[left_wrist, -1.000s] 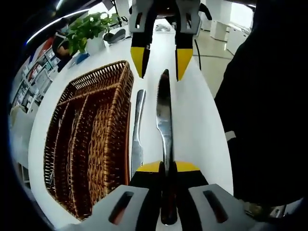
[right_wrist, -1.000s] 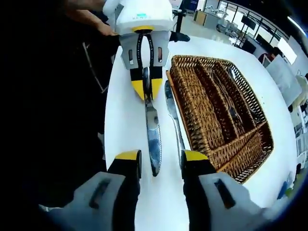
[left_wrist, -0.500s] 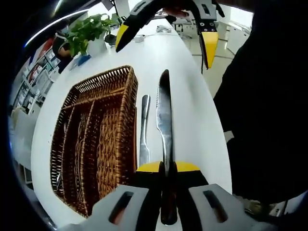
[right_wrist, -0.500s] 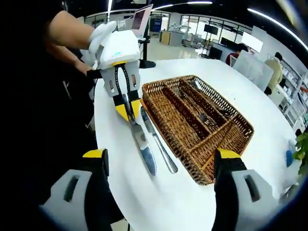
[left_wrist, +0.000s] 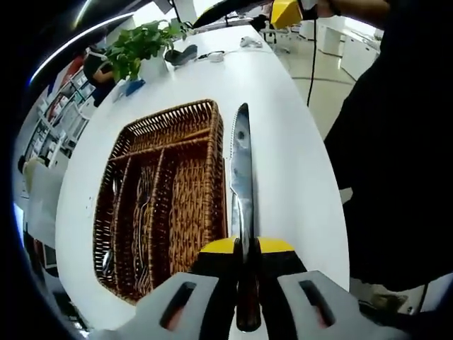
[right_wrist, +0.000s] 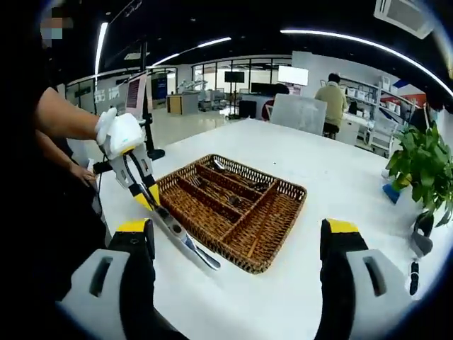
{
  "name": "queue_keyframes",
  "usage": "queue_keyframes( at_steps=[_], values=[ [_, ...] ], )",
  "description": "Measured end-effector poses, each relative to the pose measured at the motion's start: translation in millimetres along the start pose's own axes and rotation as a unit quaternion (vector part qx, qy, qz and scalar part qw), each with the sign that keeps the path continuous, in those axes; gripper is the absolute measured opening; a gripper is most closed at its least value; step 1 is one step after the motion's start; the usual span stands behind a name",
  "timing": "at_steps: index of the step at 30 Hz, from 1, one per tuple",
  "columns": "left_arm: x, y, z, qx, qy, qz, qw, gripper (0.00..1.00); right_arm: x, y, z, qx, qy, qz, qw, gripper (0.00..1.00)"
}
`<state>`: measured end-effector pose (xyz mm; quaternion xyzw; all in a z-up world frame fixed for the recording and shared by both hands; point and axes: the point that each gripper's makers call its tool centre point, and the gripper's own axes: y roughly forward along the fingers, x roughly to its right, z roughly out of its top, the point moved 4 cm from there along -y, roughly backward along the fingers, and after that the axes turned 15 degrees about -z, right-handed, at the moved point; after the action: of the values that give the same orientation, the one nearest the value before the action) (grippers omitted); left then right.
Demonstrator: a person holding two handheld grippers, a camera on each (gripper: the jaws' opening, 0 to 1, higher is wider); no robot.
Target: Arrange the knives, forks, and spoons in their matching storage slots by inserting each utensil handle-first until every utensil is classified and aligned in the correct compartment
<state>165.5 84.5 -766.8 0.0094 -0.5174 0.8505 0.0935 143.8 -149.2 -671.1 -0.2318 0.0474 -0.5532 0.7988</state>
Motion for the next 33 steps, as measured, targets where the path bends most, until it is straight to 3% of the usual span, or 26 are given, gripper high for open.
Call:
queue_keyframes(
  at_steps=[8, 12, 33],
  values=[
    [-3.6, -23.5, 12.4, 0.001, -0.004, 0.003, 1.0000, 0.06, 15.7, -16.4, -12.3, -0.010, 0.021, -0.021, 0.9995, 1.00],
    [-6.1, -35.0, 20.8, 0.006, -0.001, 0.010, 0.9999, 0.06, 20.5, -18.8, -9.1, -0.001, 0.045, -0.031, 0.9985, 1.00],
    [-10.0, -42.5, 23.3, 0.000, -0.004, 0.019, 0.9998, 0.06, 23.1, -26.0, 2.0, 0.012, 0.047, -0.037, 0.9981, 1.00]
  ],
)
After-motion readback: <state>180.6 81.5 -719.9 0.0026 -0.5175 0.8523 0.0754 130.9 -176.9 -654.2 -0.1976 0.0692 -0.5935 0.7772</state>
